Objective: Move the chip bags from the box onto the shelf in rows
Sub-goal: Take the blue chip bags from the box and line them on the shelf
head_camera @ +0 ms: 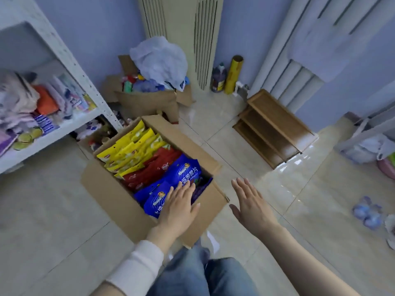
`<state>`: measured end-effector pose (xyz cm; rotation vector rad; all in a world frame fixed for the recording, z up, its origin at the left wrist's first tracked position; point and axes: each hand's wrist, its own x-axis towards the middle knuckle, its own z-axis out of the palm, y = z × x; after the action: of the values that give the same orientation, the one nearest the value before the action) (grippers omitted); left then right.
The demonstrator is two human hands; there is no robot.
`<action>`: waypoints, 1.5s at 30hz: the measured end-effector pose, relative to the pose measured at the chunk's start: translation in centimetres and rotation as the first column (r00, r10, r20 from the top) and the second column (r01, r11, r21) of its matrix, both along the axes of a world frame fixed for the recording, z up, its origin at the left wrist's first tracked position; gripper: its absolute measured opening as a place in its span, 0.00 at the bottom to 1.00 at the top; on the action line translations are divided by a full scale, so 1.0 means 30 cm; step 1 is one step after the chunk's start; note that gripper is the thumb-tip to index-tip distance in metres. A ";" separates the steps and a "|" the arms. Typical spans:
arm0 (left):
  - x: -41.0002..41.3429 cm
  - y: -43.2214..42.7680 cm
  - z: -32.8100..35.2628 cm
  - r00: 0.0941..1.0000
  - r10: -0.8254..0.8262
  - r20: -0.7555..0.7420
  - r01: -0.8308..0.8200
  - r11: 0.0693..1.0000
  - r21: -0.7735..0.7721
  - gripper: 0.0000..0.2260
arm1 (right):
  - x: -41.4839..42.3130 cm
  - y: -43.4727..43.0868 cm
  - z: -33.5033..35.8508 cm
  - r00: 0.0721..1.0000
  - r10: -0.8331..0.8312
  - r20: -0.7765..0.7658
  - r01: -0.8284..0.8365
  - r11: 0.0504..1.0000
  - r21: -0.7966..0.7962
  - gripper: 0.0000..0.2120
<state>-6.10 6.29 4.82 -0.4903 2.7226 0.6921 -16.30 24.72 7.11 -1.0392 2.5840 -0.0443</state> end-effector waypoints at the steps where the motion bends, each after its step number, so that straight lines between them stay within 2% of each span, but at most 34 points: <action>1: -0.001 -0.020 -0.003 0.999 0.046 0.001 -0.046 0.999 -0.003 0.26 | -0.026 -0.028 -0.002 0.999 0.035 0.011 -0.035 0.999 0.018 0.31; 5: 0.011 -0.096 -0.037 0.960 0.279 0.016 -0.279 0.960 -0.005 0.25 | -0.134 -0.166 -0.027 0.976 0.197 0.089 -0.204 0.976 0.081 0.31; 9: 0.048 -0.128 -0.067 0.871 0.487 0.068 -0.489 0.872 0.011 0.25 | -0.233 -0.304 -0.091 0.926 0.348 0.148 -0.365 0.925 0.104 0.32; 16: 0.069 -0.032 -0.136 0.670 0.730 0.137 -0.735 0.678 -0.014 0.24 | -0.350 -0.380 -0.207 0.829 0.482 0.283 -0.528 0.842 0.113 0.30; 21: 0.010 0.089 -0.210 0.542 0.820 0.185 -0.836 0.548 0.018 0.24 | -0.418 -0.350 -0.263 0.772 0.562 0.296 -0.617 0.774 0.141 0.30; 26: -0.013 0.163 -0.264 0.528 0.826 0.197 -0.844 0.536 0.016 0.23 | -0.433 -0.347 -0.278 0.731 0.619 0.289 -0.674 0.722 0.157 0.30; 31: -0.007 0.109 -0.350 0.569 0.812 0.130 -0.818 0.575 -0.011 0.23 | -0.414 -0.422 -0.359 0.726 0.629 0.279 -0.672 0.734 0.097 0.29; 35: -0.021 -0.030 -0.520 0.509 0.858 -0.061 -0.860 0.511 0.004 0.18 | -0.375 -0.530 -0.564 0.710 0.684 0.168 -0.688 0.724 -0.040 0.27; 37: -0.027 -0.102 -0.629 0.511 0.831 -0.221 -0.857 0.513 -0.050 0.14 | -0.371 -0.585 -0.698 0.697 0.717 0.009 -0.704 0.686 -0.182 0.23; 39: -0.027 -0.158 -0.744 0.544 0.771 -0.332 -0.837 0.526 -0.150 0.15 | -0.379 -0.638 -0.822 0.682 0.710 -0.174 -0.723 0.618 -0.308 0.17; 41: -0.018 -0.197 -0.831 0.579 0.736 -0.351 -0.815 0.539 -0.213 0.16 | -0.389 -0.667 -0.908 0.661 0.703 -0.263 -0.744 0.568 -0.351 0.16; 45: 0.012 -0.243 -0.928 0.630 0.702 -0.334 -0.777 0.575 -0.256 0.17 | -0.405 -0.679 -0.998 0.632 0.684 -0.365 -0.775 0.545 -0.320 0.15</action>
<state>-5.74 -0.99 -23.00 -1.8456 2.7591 0.3626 -28.46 4.34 -22.83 -2.3584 2.0852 -0.3604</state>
